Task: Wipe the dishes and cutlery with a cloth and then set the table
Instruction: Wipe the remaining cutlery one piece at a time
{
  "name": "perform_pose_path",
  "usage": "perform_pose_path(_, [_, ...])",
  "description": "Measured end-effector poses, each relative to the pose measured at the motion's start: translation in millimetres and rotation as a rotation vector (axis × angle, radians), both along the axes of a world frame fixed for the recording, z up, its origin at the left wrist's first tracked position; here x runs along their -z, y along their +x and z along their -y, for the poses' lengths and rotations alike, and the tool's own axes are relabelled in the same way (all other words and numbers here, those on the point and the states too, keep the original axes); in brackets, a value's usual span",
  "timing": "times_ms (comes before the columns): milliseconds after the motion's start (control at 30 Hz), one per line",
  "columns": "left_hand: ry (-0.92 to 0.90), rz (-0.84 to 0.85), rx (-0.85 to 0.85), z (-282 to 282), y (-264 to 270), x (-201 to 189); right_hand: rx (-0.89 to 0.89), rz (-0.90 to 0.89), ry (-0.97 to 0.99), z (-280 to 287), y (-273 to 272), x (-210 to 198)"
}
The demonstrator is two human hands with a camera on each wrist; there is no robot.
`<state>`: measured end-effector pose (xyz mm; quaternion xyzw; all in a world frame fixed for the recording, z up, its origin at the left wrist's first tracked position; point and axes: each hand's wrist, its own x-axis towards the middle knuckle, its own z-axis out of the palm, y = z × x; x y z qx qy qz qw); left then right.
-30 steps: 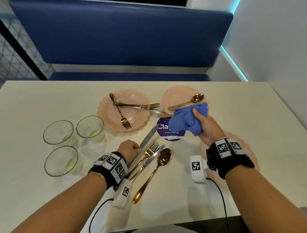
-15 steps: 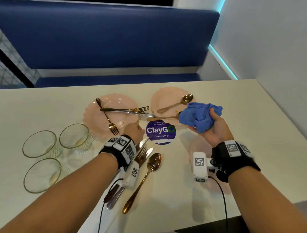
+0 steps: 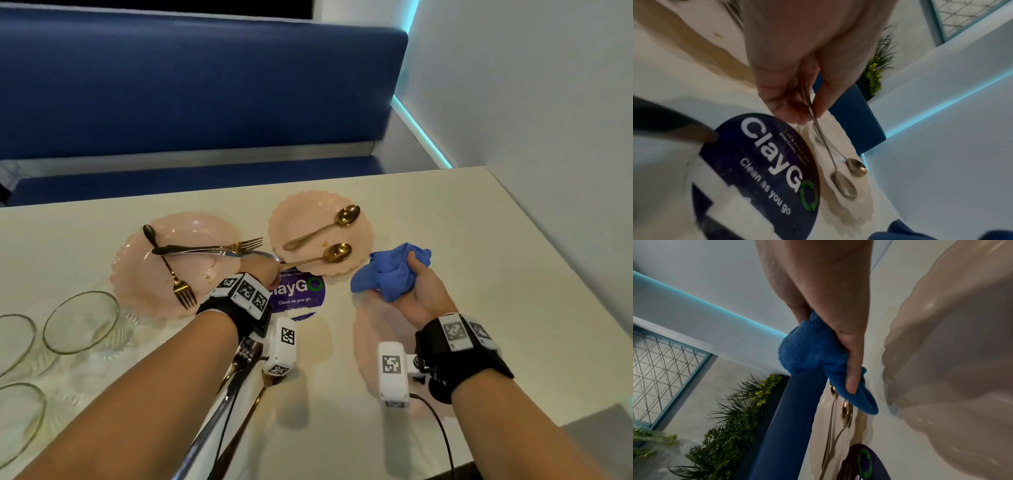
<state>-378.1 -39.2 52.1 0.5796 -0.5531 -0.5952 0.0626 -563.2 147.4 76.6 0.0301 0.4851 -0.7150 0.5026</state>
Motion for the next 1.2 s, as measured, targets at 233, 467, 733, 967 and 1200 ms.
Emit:
perform_pose_path(233, [0.087, 0.091, 0.372, -16, -9, -31, -0.053, 0.06, 0.022, 15, 14, 7])
perform_pose_path(467, [0.069, -0.082, 0.239, -37, 7, -44, -0.125, 0.058, -0.007, 27, 38, -2])
perform_pose_path(733, [0.065, -0.24, 0.189, -70, 20, -75, -0.097, -0.269, 0.14, 81, 75, -8])
perform_pose_path(967, [-0.002, -0.255, 0.188, -71, 61, -101, -0.065, -0.956, 0.316, 101, 88, -28])
perform_pose_path(1200, [-0.011, -0.311, 0.18, -71, 97, -107, -0.15, -1.035, 0.165, 112, 99, -46])
